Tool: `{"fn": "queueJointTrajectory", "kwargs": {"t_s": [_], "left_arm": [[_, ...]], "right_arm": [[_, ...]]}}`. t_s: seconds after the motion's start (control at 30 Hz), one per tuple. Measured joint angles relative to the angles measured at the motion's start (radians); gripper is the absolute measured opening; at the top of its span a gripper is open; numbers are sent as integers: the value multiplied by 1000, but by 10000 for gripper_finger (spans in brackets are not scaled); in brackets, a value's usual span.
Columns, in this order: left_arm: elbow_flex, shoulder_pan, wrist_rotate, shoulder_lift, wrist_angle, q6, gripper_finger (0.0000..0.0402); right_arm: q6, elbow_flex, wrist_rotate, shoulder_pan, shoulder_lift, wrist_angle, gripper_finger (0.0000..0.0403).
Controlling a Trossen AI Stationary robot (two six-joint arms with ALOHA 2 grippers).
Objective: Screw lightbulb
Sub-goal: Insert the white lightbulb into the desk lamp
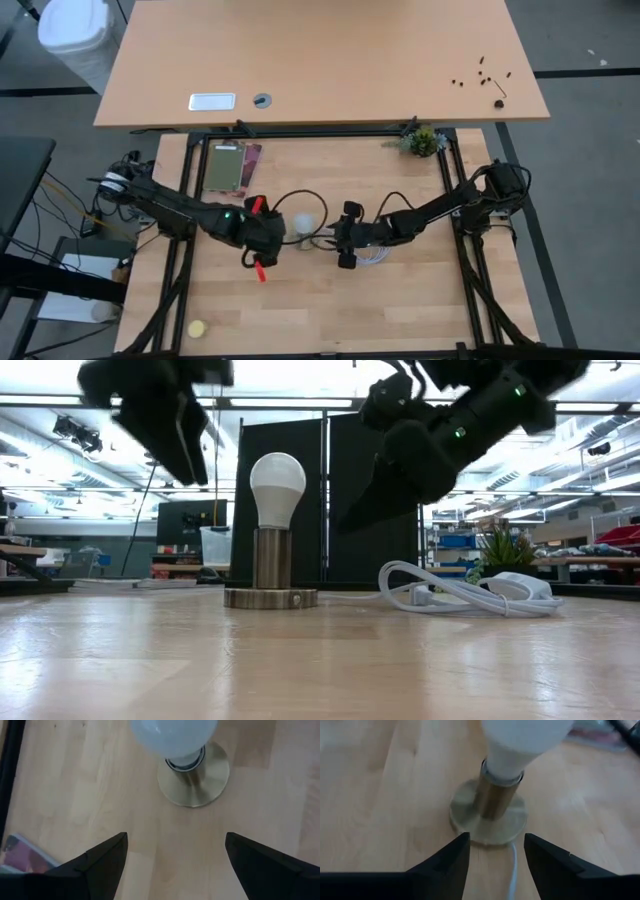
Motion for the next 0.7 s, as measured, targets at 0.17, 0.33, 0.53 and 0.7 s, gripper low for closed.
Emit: {"fn": "queueJointTrajectory", "kwargs": {"t_s": [0.17, 0.33, 0.53, 0.7], "left_arm": [[-157, -14, -39, -16, 202, -2, 339], [-295, -14, -64, -17, 440, 8, 339], [-396, -14, -119, -17, 676, 35, 329], [-438, -13, -127, -17, 825, 67, 307]], "right_arm": [[-28, 154, -55, -16, 0, -315, 226], [-85, 286, -96, -38, -1, -499, 255], [-105, 393, -115, -56, -2, -661, 282], [-173, 451, -130, -56, -2, -718, 291]]}}
